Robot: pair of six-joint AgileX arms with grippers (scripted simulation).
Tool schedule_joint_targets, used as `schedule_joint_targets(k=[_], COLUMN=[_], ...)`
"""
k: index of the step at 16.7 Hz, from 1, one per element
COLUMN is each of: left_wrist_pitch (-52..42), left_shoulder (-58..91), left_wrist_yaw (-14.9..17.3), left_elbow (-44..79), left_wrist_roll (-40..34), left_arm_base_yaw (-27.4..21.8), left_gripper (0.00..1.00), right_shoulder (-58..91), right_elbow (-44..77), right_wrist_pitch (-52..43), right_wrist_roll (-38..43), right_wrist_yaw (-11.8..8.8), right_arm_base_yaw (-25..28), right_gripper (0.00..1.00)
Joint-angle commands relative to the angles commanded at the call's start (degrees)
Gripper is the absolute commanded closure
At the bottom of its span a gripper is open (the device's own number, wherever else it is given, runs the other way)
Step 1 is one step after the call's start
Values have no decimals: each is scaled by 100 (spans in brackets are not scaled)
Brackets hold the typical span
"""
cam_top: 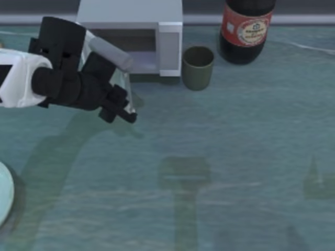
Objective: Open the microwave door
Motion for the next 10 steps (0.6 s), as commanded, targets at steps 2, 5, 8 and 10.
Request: schedule_joint_targets(k=[2,5,8,10], left_wrist_pitch=[-28,-102,-116,-116], left_shoulder=[-34,-62,-64,-64], left_wrist_yaw=[93,238,261,261], left_elbow=[1,-28,-34,-34], left_wrist_roll=[137,367,404,404], left_arm_base_yaw=[73,182,198,198], left_gripper=[100,100,100,100], right_shoulder=[0,0,0,0], right_elbow=[0,0,0,0], right_wrist_pitch=[0,0,0,0], right_wrist_roll=[0,0,0,0], right_wrist_yaw=[0,0,0,0], right_arm_base_yaw=[0,0,0,0], right_gripper=[0,0,0,0])
